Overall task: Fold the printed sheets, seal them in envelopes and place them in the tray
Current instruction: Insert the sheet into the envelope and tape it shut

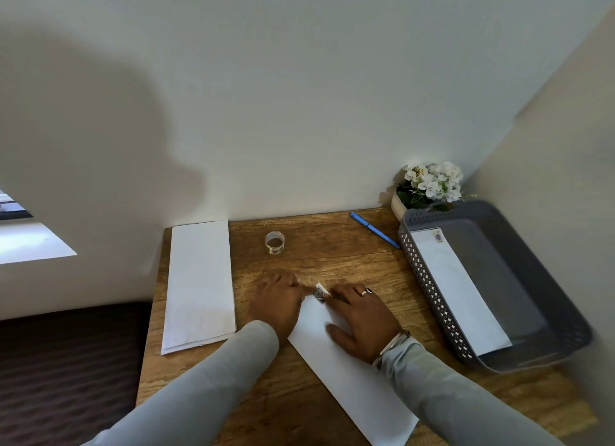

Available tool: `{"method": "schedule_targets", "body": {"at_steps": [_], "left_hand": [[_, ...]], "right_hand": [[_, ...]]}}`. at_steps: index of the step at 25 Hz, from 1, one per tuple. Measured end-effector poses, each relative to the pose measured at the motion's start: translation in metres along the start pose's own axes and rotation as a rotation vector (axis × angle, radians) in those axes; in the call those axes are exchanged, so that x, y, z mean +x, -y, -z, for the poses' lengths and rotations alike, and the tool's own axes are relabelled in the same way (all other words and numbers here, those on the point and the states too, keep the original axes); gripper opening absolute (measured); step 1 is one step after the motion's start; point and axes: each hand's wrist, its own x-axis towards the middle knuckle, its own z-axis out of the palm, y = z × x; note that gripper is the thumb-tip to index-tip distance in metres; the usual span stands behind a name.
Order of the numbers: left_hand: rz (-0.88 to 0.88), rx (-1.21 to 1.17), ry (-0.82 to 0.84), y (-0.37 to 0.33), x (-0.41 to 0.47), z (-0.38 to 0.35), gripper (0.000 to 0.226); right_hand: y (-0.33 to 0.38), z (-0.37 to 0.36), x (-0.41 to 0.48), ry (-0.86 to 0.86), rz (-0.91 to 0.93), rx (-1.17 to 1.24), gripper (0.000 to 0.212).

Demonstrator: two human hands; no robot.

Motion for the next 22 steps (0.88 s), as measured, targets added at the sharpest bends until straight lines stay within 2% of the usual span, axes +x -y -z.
{"method": "schedule_targets", "body": {"at_steps": [7, 14, 17, 22], "left_hand": [[0.054, -0.129, 0.018, 0.005, 0.003, -0.003, 0.036], [0.147, -0.191, 0.06, 0.007, 0.004, -0.005, 0.046], [0.145, -0.191, 0.045, 0.005, 0.003, -0.001, 0.044], [0.106, -0.191, -0.005, 0.003, 0.002, 0.003, 0.039]], "right_hand": [[0.0, -0.001, 0.001, 0.075, 0.005, -0.073, 0.053], [0.003, 0.008, 0.02, 0.186, -0.025, -0.123, 0.078], [0.003, 0.005, 0.018, 0.139, -0.047, -0.08, 0.081], [0.0, 0.001, 0.012, 0.052, -0.012, -0.057, 0.069]]}}
